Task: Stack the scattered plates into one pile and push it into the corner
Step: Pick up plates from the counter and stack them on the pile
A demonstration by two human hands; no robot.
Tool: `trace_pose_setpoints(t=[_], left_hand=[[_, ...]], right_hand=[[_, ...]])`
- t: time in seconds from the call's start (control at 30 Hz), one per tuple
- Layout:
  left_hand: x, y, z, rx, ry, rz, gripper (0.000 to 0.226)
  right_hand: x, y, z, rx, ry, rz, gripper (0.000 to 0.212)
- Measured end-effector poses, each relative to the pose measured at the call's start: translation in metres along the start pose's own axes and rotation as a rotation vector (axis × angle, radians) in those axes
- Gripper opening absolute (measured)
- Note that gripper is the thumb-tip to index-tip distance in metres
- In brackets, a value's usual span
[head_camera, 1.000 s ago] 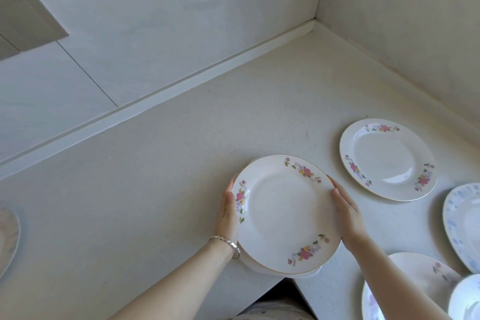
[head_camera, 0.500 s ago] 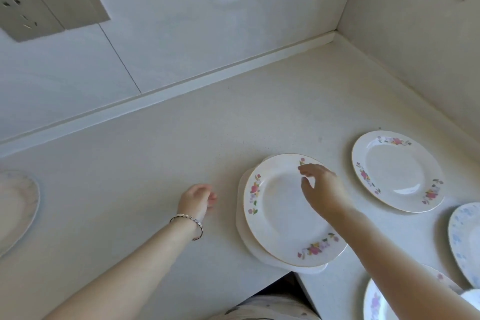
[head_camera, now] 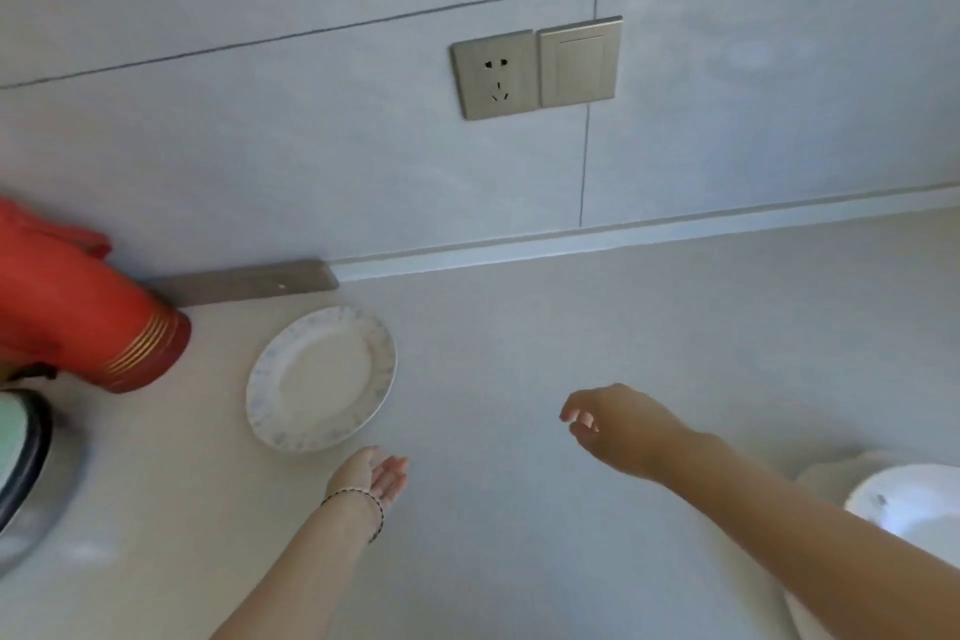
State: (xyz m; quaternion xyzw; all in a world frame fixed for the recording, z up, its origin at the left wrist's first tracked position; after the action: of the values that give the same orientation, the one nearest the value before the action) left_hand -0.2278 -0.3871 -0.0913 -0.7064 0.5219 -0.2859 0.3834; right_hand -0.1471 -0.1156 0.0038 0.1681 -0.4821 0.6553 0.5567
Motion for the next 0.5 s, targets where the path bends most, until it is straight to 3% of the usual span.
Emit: trace_pose_setpoints(t=[0.2, 0.27, 0.5], left_hand=[[0.026, 0.05, -0.046, -0.051, -0.365, -0.068, 0.022], [0.026, 0.058, -0.051, -0.012, -0.468, -0.071, 0.007], [0.029, 0.062, -0.06, -0.002, -0.397, 0.001, 0.016]], right_hand=[[-0.026, 0.044, 0.049, 0.016, 0.015, 0.057, 0.029], [-0.033, 0.05, 0.048, -0.006, 0.01, 0.073, 0.028], [-0.039, 0.059, 0.023, -0.104, 0.054, 0.054, 0.025]])
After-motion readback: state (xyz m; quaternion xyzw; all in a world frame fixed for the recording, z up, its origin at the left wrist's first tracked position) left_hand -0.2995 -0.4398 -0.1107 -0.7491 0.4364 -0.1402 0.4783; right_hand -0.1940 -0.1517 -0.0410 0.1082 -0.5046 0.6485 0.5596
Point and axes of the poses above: each hand's wrist, its own y-axis towards the middle knuckle, its own x-axis out of the back of the hand, z = x × y, the point moved 4 cm from there along y, towards the middle knuckle, and after that the axes turned 3 degrees about y, right-handed, at the moved point
